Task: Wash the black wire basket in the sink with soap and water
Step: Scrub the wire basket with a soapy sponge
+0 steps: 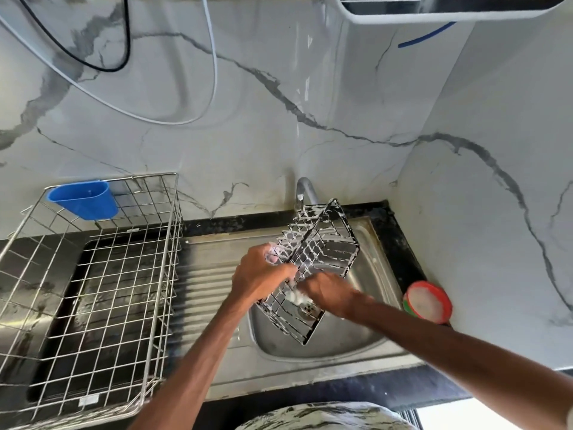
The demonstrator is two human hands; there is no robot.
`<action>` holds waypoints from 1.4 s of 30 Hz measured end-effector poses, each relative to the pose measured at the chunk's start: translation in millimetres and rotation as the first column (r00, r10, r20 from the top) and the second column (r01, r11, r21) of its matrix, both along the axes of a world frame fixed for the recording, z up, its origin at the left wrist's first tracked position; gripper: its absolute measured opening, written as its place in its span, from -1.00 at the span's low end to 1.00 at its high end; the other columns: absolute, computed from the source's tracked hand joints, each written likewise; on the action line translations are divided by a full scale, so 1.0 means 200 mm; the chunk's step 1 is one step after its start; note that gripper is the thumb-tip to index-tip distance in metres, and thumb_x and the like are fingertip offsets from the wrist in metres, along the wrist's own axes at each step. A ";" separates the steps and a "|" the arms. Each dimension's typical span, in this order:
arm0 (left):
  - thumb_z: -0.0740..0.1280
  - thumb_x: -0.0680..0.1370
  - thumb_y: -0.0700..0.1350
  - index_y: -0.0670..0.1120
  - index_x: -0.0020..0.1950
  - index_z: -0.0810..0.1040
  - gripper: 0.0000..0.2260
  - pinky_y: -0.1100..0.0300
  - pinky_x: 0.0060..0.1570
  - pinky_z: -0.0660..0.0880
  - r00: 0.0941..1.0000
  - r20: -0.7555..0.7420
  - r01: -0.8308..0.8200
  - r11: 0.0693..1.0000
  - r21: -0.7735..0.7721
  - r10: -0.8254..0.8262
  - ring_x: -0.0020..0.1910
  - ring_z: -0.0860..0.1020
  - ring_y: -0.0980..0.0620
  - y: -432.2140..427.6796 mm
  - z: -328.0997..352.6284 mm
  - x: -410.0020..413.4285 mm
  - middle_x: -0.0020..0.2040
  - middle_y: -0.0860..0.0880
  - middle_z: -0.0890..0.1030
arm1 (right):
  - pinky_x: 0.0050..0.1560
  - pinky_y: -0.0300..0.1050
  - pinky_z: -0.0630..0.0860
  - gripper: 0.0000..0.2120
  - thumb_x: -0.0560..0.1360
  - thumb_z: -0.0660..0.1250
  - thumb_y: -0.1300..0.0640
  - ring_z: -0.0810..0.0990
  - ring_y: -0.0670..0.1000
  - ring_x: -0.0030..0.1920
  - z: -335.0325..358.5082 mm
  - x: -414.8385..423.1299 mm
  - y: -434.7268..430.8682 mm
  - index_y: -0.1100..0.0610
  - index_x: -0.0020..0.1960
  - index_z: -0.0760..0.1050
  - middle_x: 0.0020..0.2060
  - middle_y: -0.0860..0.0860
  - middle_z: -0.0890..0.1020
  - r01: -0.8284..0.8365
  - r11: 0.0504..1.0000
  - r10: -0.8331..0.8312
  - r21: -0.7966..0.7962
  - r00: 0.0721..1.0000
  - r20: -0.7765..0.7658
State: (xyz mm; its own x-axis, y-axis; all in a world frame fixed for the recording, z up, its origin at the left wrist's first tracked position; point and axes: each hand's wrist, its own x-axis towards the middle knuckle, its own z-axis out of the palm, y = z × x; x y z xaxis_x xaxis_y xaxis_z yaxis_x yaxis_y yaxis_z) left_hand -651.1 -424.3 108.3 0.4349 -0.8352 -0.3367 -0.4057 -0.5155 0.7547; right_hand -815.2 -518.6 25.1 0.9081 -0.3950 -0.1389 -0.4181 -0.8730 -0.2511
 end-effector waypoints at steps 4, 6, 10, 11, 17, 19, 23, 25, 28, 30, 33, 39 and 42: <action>0.53 0.24 0.11 -0.07 0.58 0.36 -0.08 0.16 -0.09 0.60 0.994 0.085 0.068 0.996 0.057 -0.073 -0.20 0.62 0.12 0.00 0.04 0.00 -0.11 0.19 0.55 | -0.09 -0.22 0.59 -0.72 0.62 0.28 0.32 0.69 0.04 -0.08 0.01 -0.10 -0.25 0.15 0.32 0.50 0.00 0.13 0.66 0.110 0.979 -0.114 -0.174 0.993 -0.015; 0.57 0.33 0.07 -0.04 0.58 0.36 -0.15 0.26 -0.15 0.48 0.985 0.151 0.070 0.995 0.074 -0.081 -0.09 0.61 0.13 0.01 0.05 -0.02 -0.13 0.24 0.49 | 0.05 -0.15 0.63 -0.62 0.56 0.36 0.35 0.69 0.05 0.02 0.00 -0.16 -0.34 0.09 0.34 0.52 0.09 0.09 0.67 0.152 0.957 -0.156 -0.246 0.988 0.003; 0.57 0.31 0.06 -0.04 0.58 0.36 -0.13 0.17 0.06 0.53 0.988 0.156 0.008 0.998 0.063 -0.017 -0.04 0.61 0.12 0.03 0.03 -0.04 0.22 0.07 0.62 | -0.01 -0.10 0.66 -0.71 0.62 0.23 0.35 0.69 0.05 -0.02 -0.06 -0.22 -0.25 0.12 0.28 0.51 0.09 0.09 0.64 0.153 0.960 -0.179 -0.233 0.979 -0.097; 0.57 0.30 0.07 -0.03 0.58 0.37 -0.13 0.18 0.05 0.52 0.988 0.156 0.001 0.998 0.065 -0.011 -0.07 0.62 0.13 0.03 0.03 -0.05 0.24 0.06 0.62 | -0.02 -0.09 0.66 -0.72 0.63 0.21 0.35 0.69 0.04 -0.03 -0.07 -0.23 -0.20 0.12 0.27 0.51 0.09 0.08 0.64 0.162 0.960 -0.186 -0.226 0.979 -0.087; 0.44 0.13 0.26 0.03 0.57 0.37 0.00 -0.07 0.06 0.65 0.983 0.165 -0.086 0.995 0.041 0.078 -0.05 0.70 -0.05 0.04 0.02 -0.12 0.18 0.09 0.65 | -0.04 -0.17 0.64 -0.73 0.70 0.08 0.18 0.69 0.00 -0.04 -0.06 -0.25 0.10 0.09 0.27 0.51 0.09 0.07 0.66 0.187 0.982 -0.186 0.024 0.982 -0.030; 0.44 0.11 0.27 0.03 0.56 0.37 0.02 -0.10 0.05 0.65 0.983 0.142 -0.120 0.992 0.026 0.115 -0.08 0.68 -0.04 0.04 0.01 -0.13 0.13 0.07 0.65 | 0.05 -0.10 0.61 -0.73 0.70 0.11 0.19 0.65 0.08 0.07 -0.04 -0.25 0.21 0.09 0.28 0.54 0.15 0.10 0.64 0.130 0.990 -0.131 0.056 0.991 0.022; 0.44 0.14 0.21 -0.02 0.56 0.38 -0.02 -0.10 0.04 0.66 0.984 0.101 -0.148 0.989 0.000 0.147 -0.14 0.63 0.04 0.03 0.07 -0.15 0.19 0.04 0.63 | 0.24 -0.04 0.52 -0.58 0.64 0.02 0.08 0.59 0.13 0.25 -0.06 -0.25 0.36 0.03 0.33 0.56 0.31 0.06 0.60 -0.007 0.999 0.004 0.032 0.995 0.095; 0.50 0.22 0.14 -0.05 0.56 0.39 -0.09 -0.02 0.13 0.61 0.986 0.088 -0.142 0.990 0.013 0.140 -0.06 0.61 0.09 0.04 0.09 -0.16 0.21 0.02 0.60 | 0.19 -0.05 0.58 -0.52 0.54 0.01 0.08 0.66 0.08 0.18 -0.04 -0.26 0.35 0.04 0.21 0.65 0.23 0.05 0.66 0.016 0.992 -0.039 0.129 0.983 0.179; 0.51 0.22 0.11 -0.07 0.57 0.37 -0.07 -0.01 0.17 0.59 0.989 0.055 -0.139 0.990 0.006 0.138 -0.02 0.60 0.09 0.05 0.09 -0.19 0.35 -0.05 0.58 | -0.01 -0.07 0.67 -0.69 0.47 0.28 0.40 0.74 0.02 0.00 0.01 -0.31 0.29 0.16 0.03 0.73 0.03 0.07 0.74 0.108 0.955 -0.192 0.277 0.935 0.297; 0.50 0.15 0.17 -0.04 0.57 0.36 -0.01 -0.04 0.07 0.64 0.988 0.048 -0.149 0.989 -0.003 0.149 -0.09 0.66 0.04 0.04 0.06 -0.21 0.36 -0.04 0.58 | -0.08 -0.29 0.65 -0.71 0.47 0.32 0.47 0.74 -0.06 -0.05 0.07 -0.37 0.23 0.22 0.01 0.72 0.02 0.07 0.73 0.229 0.906 -0.351 0.356 0.876 0.330; 0.48 0.11 0.23 0.03 0.57 0.36 0.02 -0.05 0.09 0.63 0.987 0.063 -0.146 0.989 0.001 0.145 -0.03 0.66 -0.02 0.00 0.04 -0.25 0.34 -0.02 0.61 | -0.18 -0.35 0.61 -0.68 0.45 0.30 0.52 0.69 -0.13 -0.15 0.14 -0.51 0.12 0.24 0.00 0.72 -0.02 0.02 0.72 0.414 0.818 -0.558 0.400 0.739 0.376; 0.52 0.18 0.18 -0.02 0.49 0.47 -0.12 0.24 0.01 0.40 0.992 0.059 -0.109 0.994 -0.029 0.110 0.08 0.53 0.08 -0.08 0.02 -0.37 0.27 -0.01 0.64 | -0.18 -0.05 0.70 -0.57 0.35 0.32 0.54 0.73 -0.12 -0.22 0.09 -0.87 -0.12 0.11 -0.04 0.75 -0.14 -0.04 0.75 0.667 0.603 -0.792 0.437 0.433 0.431; 0.57 0.38 0.00 0.00 0.59 0.37 -0.19 0.42 -0.32 0.30 0.997 -0.007 -0.080 0.997 -0.013 0.080 -0.24 0.45 0.27 -0.13 0.00 -0.43 0.06 0.09 0.65 | -0.09 -0.57 0.48 -0.66 0.40 0.32 0.46 0.64 -0.26 -0.17 0.08 -1.03 -0.22 0.12 -0.07 0.76 -0.12 -0.01 0.75 0.793 0.440 -0.878 0.421 0.284 0.385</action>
State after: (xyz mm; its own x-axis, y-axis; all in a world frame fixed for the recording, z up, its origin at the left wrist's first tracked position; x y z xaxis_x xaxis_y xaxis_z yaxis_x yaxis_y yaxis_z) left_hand -736.3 -449.8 108.6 0.4985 -0.8022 -0.3285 -0.3589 -0.5360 0.7642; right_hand -1020.6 -562.1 42.0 0.0191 -0.9974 0.0692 -0.6754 -0.0639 -0.7346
